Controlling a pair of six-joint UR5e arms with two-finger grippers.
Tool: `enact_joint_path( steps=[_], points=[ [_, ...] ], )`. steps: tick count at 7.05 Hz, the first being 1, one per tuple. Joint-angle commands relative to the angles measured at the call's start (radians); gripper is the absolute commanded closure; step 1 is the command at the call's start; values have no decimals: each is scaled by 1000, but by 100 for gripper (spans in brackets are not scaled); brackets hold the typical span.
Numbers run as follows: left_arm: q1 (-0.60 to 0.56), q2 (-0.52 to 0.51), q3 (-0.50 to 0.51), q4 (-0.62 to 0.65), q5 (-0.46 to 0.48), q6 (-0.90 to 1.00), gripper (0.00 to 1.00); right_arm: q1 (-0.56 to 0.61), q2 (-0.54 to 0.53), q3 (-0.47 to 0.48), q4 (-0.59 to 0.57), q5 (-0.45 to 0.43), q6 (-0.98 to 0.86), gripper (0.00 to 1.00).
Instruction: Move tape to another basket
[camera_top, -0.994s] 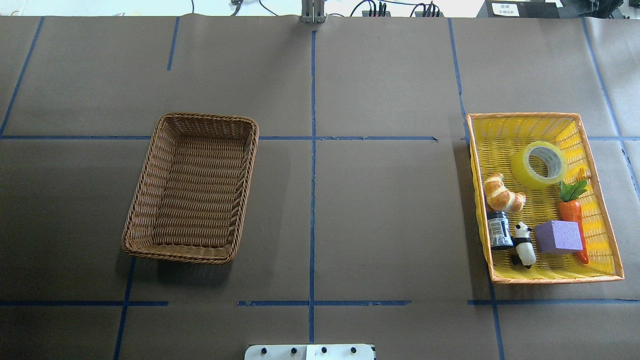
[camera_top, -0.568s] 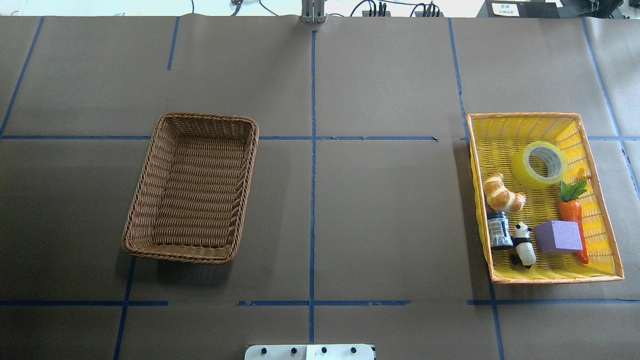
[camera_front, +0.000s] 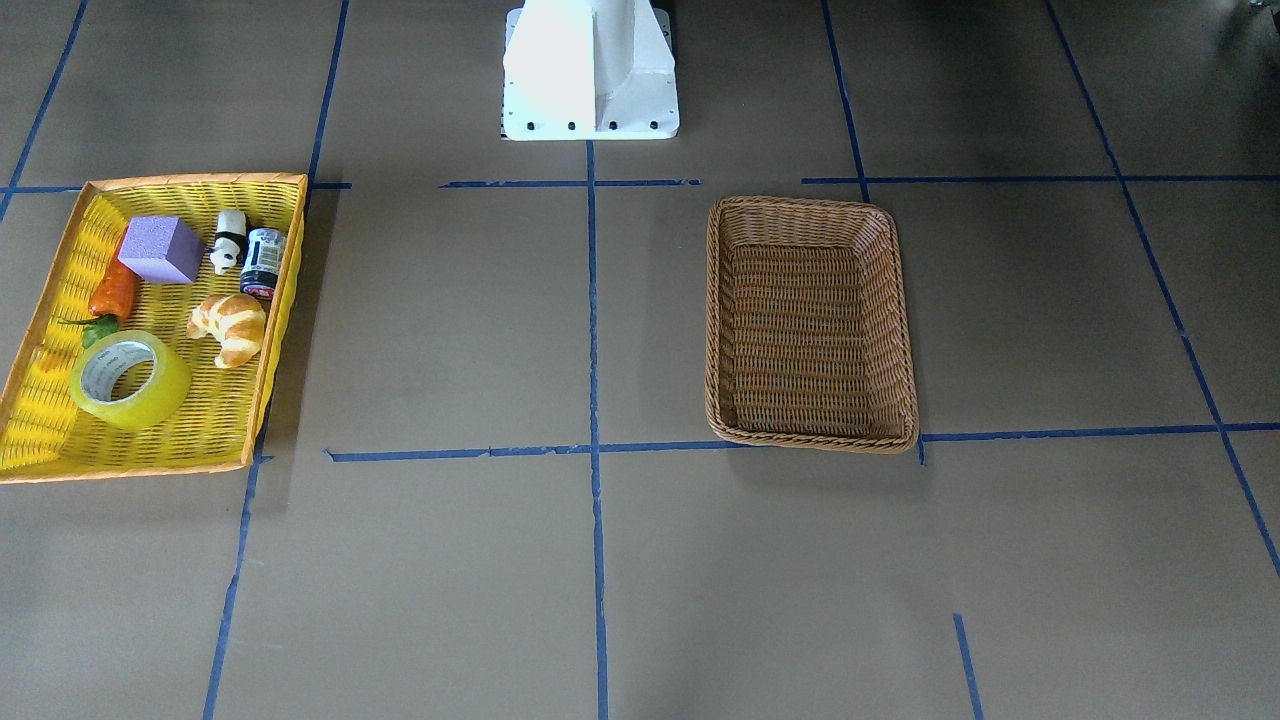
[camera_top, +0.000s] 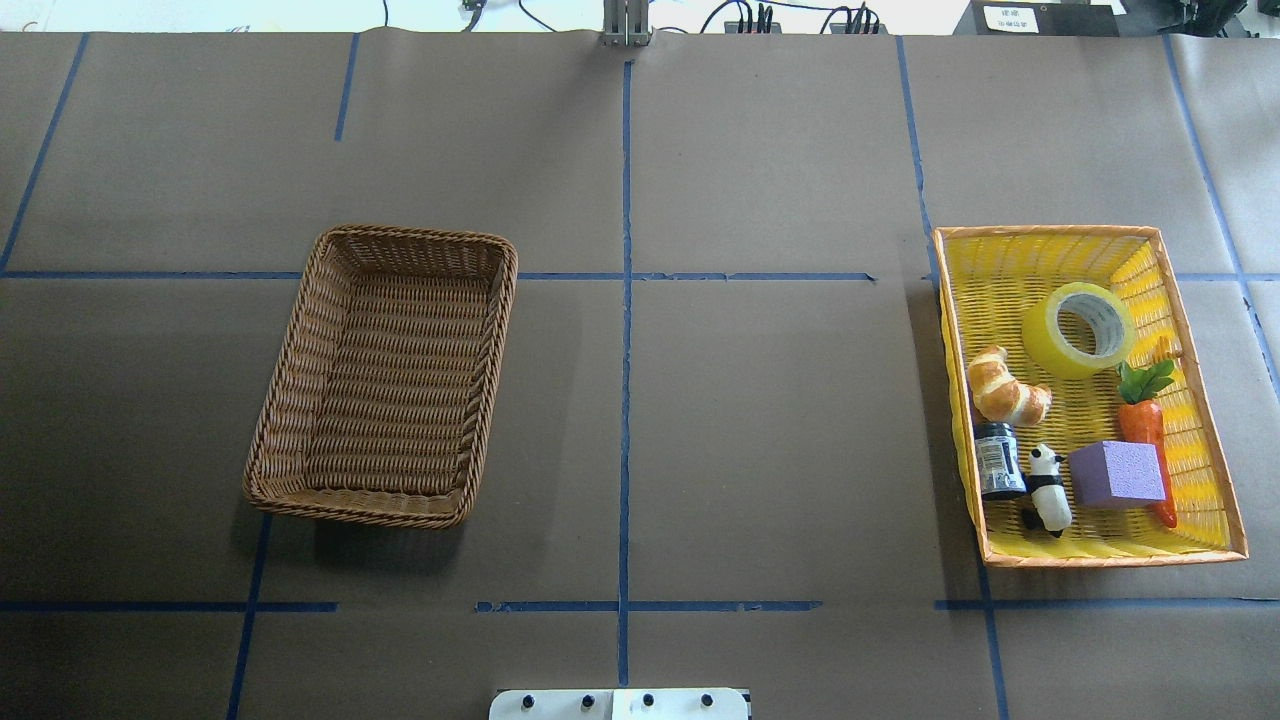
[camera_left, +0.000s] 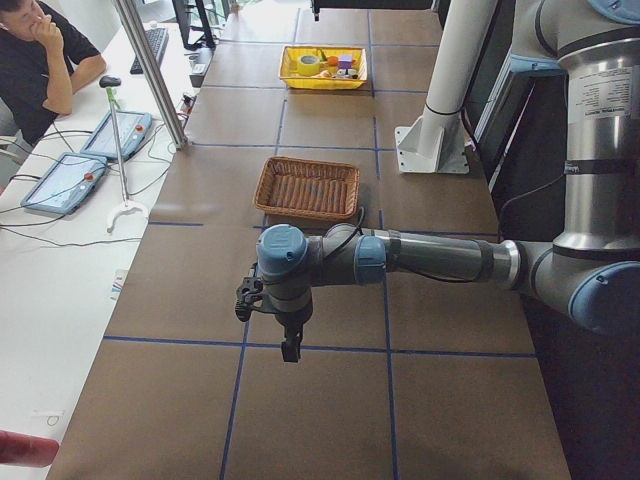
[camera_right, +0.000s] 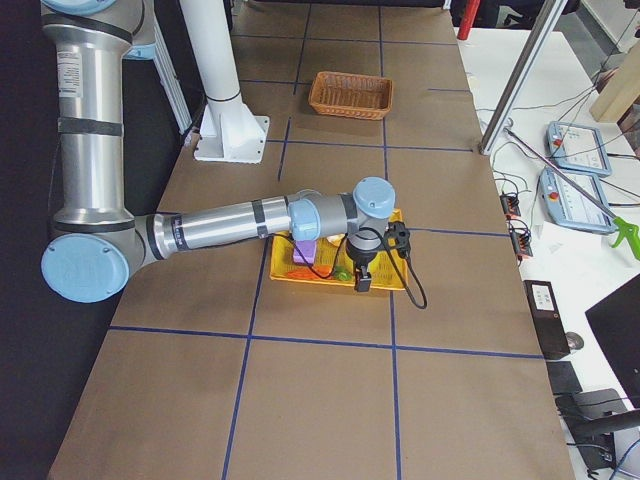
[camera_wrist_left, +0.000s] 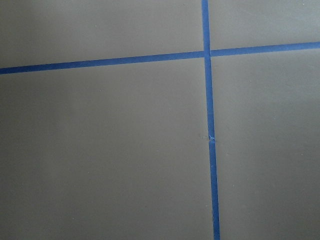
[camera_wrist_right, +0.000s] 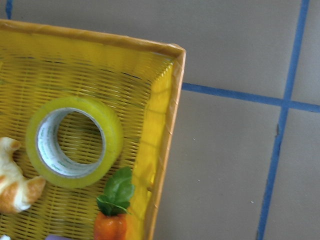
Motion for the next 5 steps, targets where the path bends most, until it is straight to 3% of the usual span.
enact_joint_path(
  steps=[1,3,5],
  points=[
    [0,-1,2,2,-2,0,0,-120,89,-42,48,-38,157,2],
    [0,0,6,2,-68,0,0,-142,114,-149,156,-38,168,2],
    [0,1,-3,0,-78,0,0,-191,138,-234,251,-46,257,6]
  ],
)
